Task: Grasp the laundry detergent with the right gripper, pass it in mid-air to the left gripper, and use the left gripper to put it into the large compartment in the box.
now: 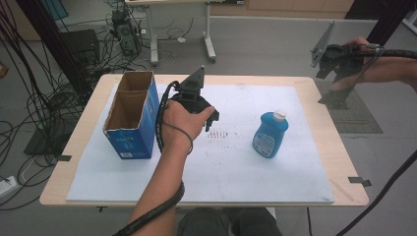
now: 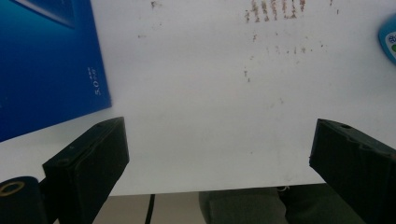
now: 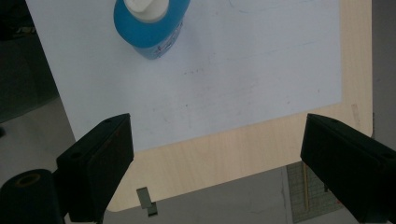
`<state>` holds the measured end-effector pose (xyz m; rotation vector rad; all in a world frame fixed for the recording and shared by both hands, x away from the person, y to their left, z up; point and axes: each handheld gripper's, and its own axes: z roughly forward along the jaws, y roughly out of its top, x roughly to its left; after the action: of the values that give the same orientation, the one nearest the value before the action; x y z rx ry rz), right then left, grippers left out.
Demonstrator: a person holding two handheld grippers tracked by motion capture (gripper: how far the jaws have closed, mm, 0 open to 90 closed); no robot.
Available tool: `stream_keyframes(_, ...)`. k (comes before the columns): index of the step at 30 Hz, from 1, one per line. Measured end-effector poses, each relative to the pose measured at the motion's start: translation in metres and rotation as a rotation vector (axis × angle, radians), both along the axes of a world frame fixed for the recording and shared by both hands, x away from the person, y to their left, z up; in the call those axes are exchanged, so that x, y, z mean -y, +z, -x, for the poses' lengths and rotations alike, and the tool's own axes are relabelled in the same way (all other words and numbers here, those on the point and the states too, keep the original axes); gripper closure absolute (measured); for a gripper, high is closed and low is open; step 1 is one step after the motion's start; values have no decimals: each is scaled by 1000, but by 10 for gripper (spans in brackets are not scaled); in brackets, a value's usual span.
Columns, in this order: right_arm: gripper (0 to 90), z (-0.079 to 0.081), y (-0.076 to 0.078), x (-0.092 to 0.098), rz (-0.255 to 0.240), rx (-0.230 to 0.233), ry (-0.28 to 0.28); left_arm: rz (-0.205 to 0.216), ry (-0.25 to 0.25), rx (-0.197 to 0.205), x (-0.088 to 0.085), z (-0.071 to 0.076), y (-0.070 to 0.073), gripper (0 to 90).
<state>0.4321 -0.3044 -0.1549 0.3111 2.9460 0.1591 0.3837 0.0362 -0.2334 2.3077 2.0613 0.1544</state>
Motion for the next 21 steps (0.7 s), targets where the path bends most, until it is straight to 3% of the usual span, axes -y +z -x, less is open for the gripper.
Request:
stream_keyframes(12, 90, 4, -4, 3, -3, -4, -3, -1, 2, 10, 0, 2, 4, 51)
stream_keyframes(21, 82, 13, -17, 16, -39, -18, -46, 7, -5, 6, 0, 3, 0, 51)
